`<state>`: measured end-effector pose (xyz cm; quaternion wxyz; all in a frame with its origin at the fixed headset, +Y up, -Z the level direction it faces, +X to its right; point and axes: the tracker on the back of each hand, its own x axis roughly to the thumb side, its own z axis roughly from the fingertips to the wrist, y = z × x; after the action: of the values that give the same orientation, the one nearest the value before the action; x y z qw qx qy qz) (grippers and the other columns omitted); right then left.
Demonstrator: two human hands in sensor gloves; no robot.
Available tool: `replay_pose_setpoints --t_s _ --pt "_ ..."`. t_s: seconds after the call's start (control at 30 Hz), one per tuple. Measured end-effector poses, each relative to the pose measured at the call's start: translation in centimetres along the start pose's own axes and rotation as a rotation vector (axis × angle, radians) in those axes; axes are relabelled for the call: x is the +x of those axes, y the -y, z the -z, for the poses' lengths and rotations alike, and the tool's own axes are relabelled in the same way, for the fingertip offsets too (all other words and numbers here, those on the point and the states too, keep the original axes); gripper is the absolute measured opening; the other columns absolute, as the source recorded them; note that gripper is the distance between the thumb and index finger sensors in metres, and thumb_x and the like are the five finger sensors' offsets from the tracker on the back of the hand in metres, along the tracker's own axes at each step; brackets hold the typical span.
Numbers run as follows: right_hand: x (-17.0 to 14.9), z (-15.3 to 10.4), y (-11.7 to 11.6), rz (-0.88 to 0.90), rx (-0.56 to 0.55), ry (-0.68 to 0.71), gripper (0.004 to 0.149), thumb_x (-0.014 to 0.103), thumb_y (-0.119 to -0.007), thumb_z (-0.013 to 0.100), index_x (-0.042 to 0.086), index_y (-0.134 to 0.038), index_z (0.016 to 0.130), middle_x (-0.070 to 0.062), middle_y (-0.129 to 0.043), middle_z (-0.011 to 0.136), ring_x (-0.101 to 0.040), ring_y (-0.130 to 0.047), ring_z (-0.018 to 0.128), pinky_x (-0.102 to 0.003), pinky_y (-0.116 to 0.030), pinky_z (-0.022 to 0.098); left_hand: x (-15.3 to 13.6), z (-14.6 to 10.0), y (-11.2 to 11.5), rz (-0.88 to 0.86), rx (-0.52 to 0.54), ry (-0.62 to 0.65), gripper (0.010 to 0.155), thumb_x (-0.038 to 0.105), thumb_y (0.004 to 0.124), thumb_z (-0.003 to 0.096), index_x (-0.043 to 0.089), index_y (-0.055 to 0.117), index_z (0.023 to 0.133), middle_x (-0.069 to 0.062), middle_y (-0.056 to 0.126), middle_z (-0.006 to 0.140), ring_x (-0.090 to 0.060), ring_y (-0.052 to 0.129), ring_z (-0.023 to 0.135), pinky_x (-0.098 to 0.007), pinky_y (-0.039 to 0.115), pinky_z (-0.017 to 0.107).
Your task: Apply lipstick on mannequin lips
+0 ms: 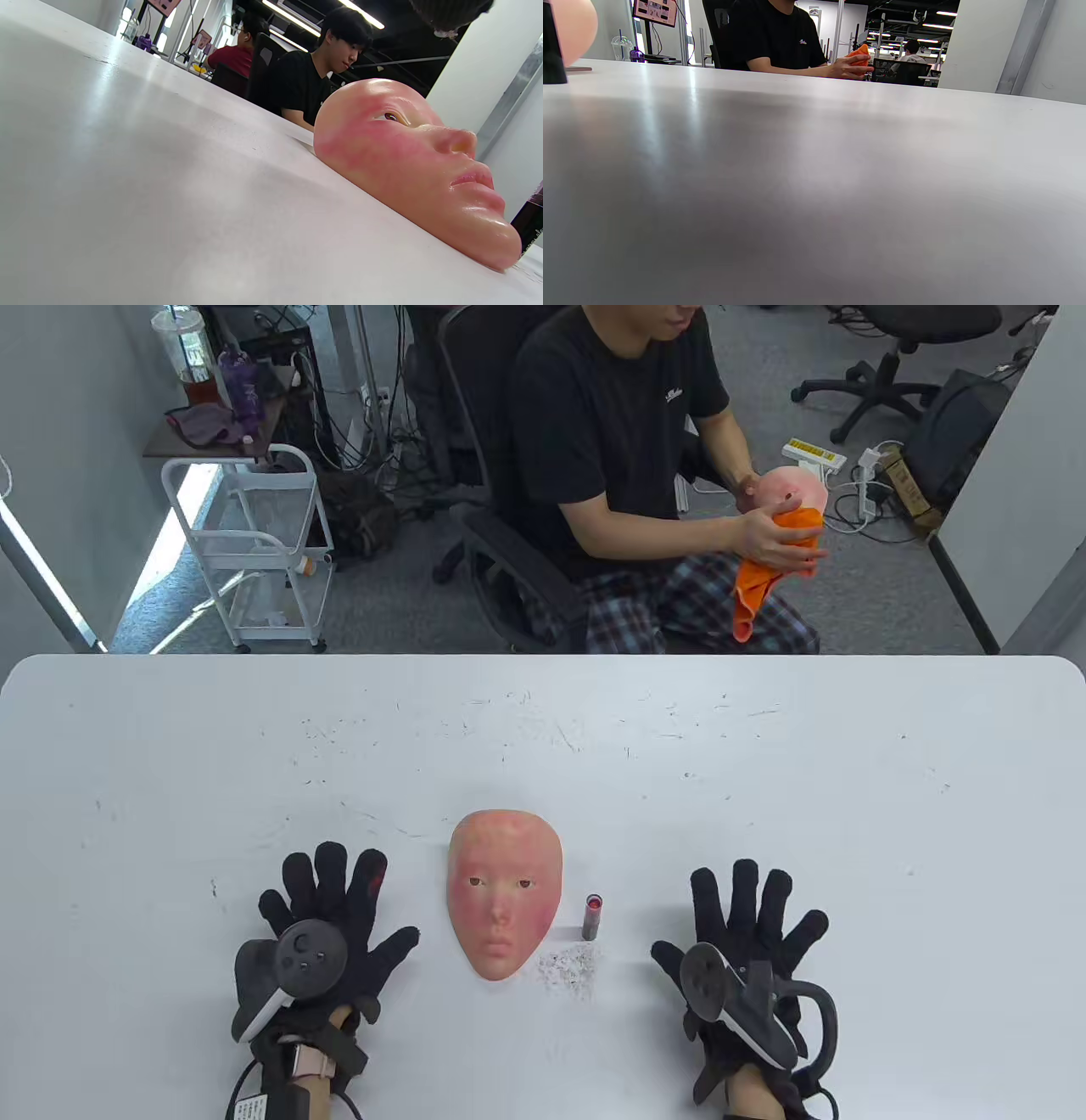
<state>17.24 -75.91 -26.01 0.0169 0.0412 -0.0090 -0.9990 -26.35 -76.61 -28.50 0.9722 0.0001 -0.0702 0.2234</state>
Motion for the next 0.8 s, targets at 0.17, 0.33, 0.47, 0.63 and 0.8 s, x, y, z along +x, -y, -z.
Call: replay_pose_setpoints --t_s 0.17,0.33,0.47,0.63,0.8 --pt "0.1 0.0 0.0 -0.014 0.010 0.002 0.092 0.074 -0.057 0.046 0.031 -0.017 0.116 -0.015 -0.010 0.125 -0.050 -0.013 0.115 -0.074 -0.005 0.068 0.0 0.0 0.0 -0.004 0.000 -0.001 0.092 0.074 0.060 0.0507 0.042 0.009 0.121 -0.003 -0.012 0.123 -0.039 -0.022 0.104 -0.069 -0.008 0.065" --pt "0.0 -0.2 0.1 0.046 0.013 0.014 0.092 0.074 -0.058 0.045 0.030 -0.018 0.116 -0.015 -0.011 0.125 -0.050 -0.015 0.115 -0.075 -0.007 0.068 -0.1 0.0 0.0 -0.001 -0.003 0.002 0.092 0.074 0.060 0.0509 0.042 0.009 0.121 -0.003 -0.012 0.123 -0.039 -0.022 0.104 -0.069 -0.008 0.065" --pt "-0.2 -0.2 -0.1 0.128 0.050 0.024 0.093 0.074 -0.059 0.045 0.030 -0.019 0.116 -0.017 -0.014 0.125 -0.050 -0.018 0.115 -0.075 -0.010 0.069 -0.1 0.2 0.1 -0.007 -0.015 -0.001 0.092 0.074 0.060 0.0509 0.042 0.008 0.120 -0.003 -0.013 0.122 -0.038 -0.023 0.104 -0.068 -0.008 0.066" --pt "-0.2 0.0 -0.8 0.225 0.117 0.055 0.094 0.073 -0.062 0.044 0.030 -0.020 0.116 -0.018 -0.015 0.125 -0.051 -0.020 0.114 -0.076 -0.014 0.070 -0.1 0.2 0.2 -0.011 -0.022 0.000 0.092 0.074 0.059 0.0511 0.043 0.008 0.120 -0.003 -0.013 0.122 -0.038 -0.023 0.104 -0.068 -0.008 0.066" --pt "0.7 0.3 -1.5 0.386 0.211 0.159 0.096 0.070 -0.068 0.045 0.028 -0.020 0.117 -0.022 -0.017 0.124 -0.049 -0.021 0.114 -0.074 -0.017 0.074 0.0 0.2 0.2 -0.009 -0.020 0.007 0.092 0.074 0.060 0.0513 0.042 0.008 0.121 -0.003 -0.013 0.122 -0.038 -0.022 0.104 -0.068 -0.008 0.066"
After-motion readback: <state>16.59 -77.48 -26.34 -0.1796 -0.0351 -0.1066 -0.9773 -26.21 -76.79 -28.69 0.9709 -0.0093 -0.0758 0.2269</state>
